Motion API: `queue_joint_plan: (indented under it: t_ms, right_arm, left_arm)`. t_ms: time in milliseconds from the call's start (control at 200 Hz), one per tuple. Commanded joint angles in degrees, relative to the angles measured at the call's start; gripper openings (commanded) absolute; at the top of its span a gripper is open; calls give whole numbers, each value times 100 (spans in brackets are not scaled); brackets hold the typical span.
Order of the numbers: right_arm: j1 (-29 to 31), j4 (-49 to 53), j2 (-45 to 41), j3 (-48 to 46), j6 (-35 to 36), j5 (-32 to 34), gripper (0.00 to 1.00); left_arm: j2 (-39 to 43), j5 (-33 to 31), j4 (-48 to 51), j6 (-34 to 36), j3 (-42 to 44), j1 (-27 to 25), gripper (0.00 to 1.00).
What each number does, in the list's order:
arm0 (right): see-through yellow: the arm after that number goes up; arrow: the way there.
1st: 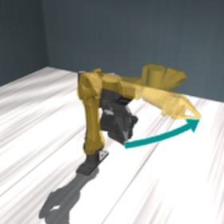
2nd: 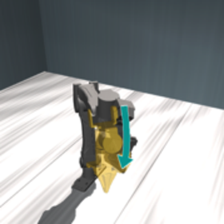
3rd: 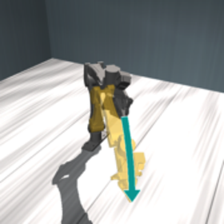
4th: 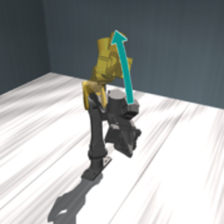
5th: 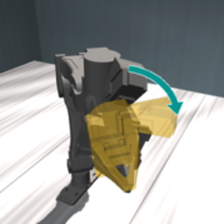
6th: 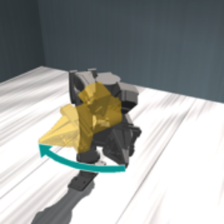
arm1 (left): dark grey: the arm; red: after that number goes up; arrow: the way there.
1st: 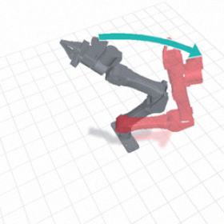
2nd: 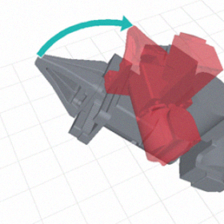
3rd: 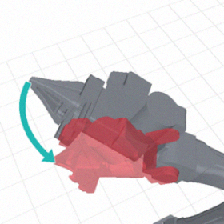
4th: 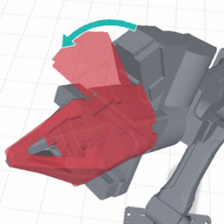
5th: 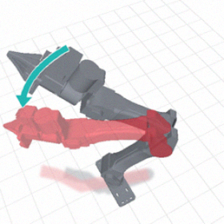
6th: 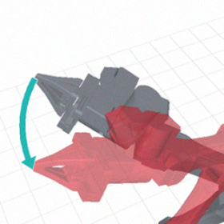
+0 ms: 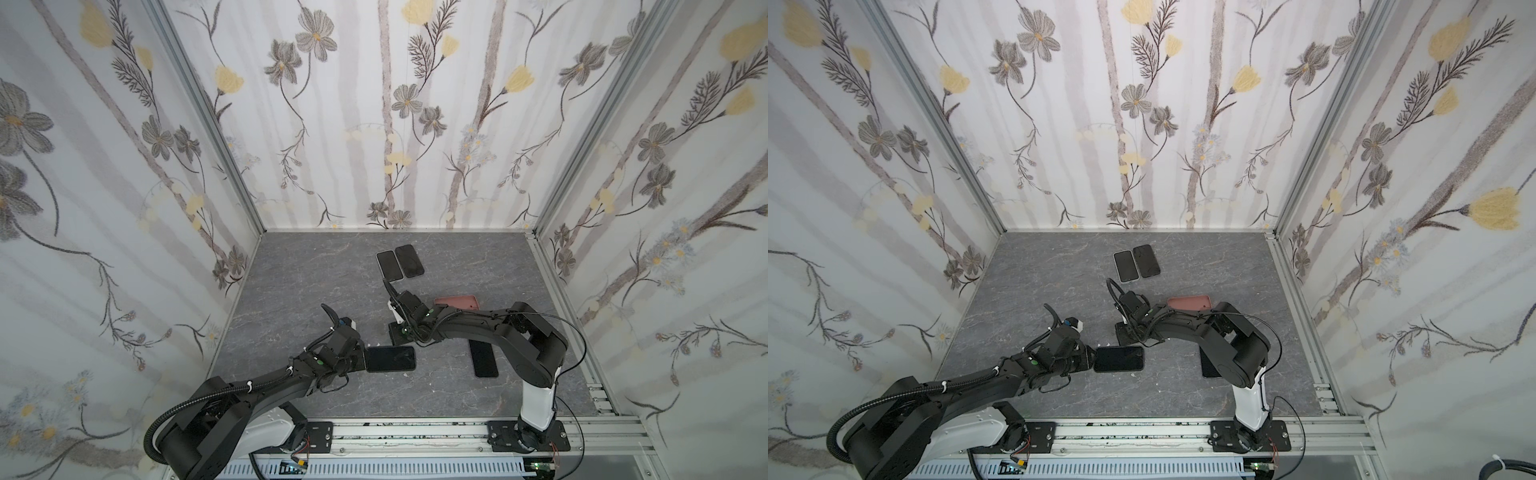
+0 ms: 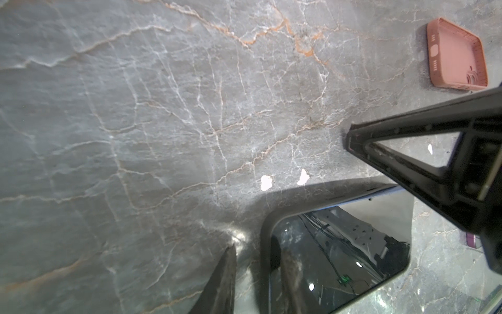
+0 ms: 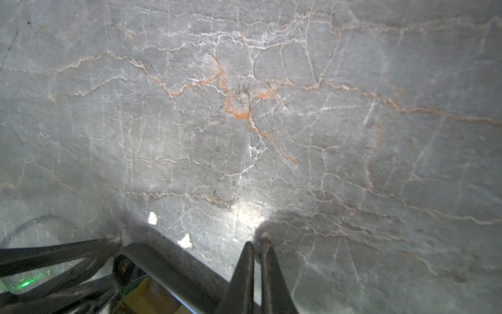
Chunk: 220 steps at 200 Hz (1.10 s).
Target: Put the phone into the phone case
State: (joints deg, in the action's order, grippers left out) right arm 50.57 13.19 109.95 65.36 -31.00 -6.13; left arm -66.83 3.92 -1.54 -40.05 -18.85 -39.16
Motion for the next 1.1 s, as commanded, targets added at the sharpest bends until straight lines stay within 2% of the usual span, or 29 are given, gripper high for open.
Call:
queue_joint_plan:
  t_ms: [0,215,554,1094]
  right_arm:
    - [6,1773,-74,272,33,324,13]
    - [15,1965,-417,928,44,473,19]
    - [56,1920,-1157,-129,-278,569,19]
    - [59,1648,-705,-366,-231,310,17]
  left_arm:
    - [59,23,56,33,-81,13,30]
    - [256,195,92,41,-189,9,30]
    - [-41,405,22,138,-271,5,30]
    - [-170,276,-37,104,-75,4,29]
